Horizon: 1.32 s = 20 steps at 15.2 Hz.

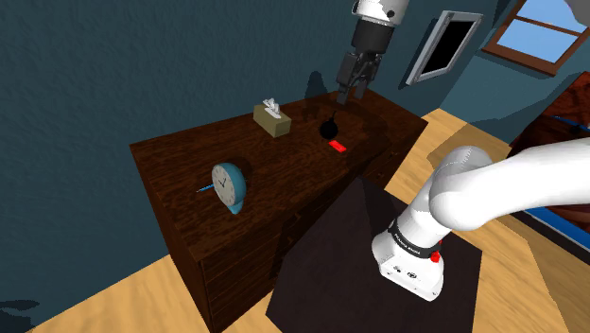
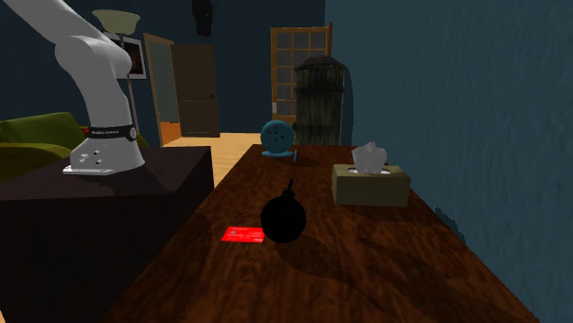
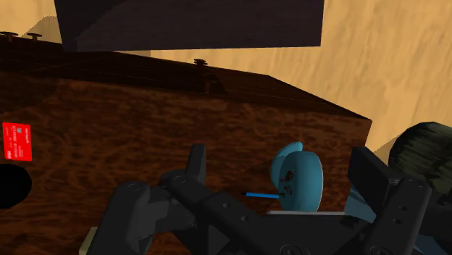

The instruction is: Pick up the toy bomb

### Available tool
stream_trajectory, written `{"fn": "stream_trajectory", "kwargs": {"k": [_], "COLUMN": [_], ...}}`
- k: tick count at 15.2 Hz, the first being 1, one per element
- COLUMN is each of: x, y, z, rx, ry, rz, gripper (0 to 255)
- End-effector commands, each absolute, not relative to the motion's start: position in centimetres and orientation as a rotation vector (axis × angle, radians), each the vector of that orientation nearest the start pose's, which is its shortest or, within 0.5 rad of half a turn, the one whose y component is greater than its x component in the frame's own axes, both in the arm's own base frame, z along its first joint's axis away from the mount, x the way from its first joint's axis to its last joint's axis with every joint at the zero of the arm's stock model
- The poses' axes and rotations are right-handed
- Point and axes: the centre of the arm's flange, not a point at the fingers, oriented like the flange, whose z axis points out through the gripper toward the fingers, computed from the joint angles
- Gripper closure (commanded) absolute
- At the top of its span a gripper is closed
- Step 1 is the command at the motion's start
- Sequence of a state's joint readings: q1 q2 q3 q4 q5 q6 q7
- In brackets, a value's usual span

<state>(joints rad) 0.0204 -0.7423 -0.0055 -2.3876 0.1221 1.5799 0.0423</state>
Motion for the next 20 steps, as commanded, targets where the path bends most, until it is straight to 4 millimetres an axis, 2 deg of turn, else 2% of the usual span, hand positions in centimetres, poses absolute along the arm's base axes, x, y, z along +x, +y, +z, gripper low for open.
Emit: {"fn": "stream_trajectory", "kwargs": {"k": [1, 20], "x": [31.7, 37.9], "y": [1.7, -19.0], "z": [56.4, 43.5], "rx": [-3.016, -2.99], "ry": [0.047, -0.04], "rz": [0.104, -0.002], "gripper": [0, 0]}}
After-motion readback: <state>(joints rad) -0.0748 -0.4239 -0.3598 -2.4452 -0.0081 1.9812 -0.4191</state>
